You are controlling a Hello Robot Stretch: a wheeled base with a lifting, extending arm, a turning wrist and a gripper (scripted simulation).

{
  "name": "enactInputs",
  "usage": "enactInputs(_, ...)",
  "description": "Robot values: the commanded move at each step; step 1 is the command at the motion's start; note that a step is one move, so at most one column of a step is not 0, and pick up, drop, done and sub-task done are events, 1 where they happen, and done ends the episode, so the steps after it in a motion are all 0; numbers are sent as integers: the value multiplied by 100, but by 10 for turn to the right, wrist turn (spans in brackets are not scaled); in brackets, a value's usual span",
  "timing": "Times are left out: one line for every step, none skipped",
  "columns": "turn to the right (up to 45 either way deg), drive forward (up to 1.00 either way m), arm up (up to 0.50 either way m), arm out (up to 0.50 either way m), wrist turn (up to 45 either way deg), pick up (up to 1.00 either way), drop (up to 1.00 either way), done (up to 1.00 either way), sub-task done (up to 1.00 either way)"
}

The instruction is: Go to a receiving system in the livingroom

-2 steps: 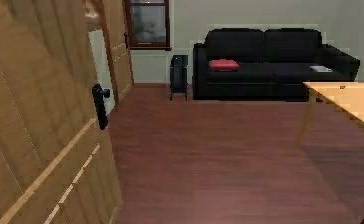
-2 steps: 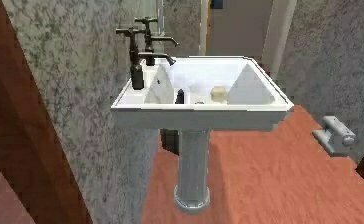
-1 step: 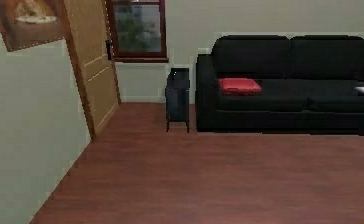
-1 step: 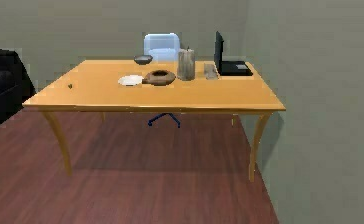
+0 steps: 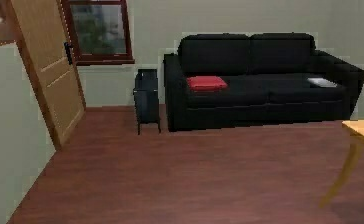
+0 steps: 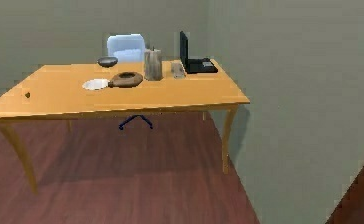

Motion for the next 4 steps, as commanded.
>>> enactInputs(0, 20, 0, 0, 0, 0, 0, 0, 0)
enactInputs(-450, 0, 0, 0, 0, 0, 0, 0, 0)
enactInputs(-60, 0, 0, 0, 0, 0, 0, 0, 0)
enactInputs(0, 60, 0, 0, 0, 0, 0, 0, 0)
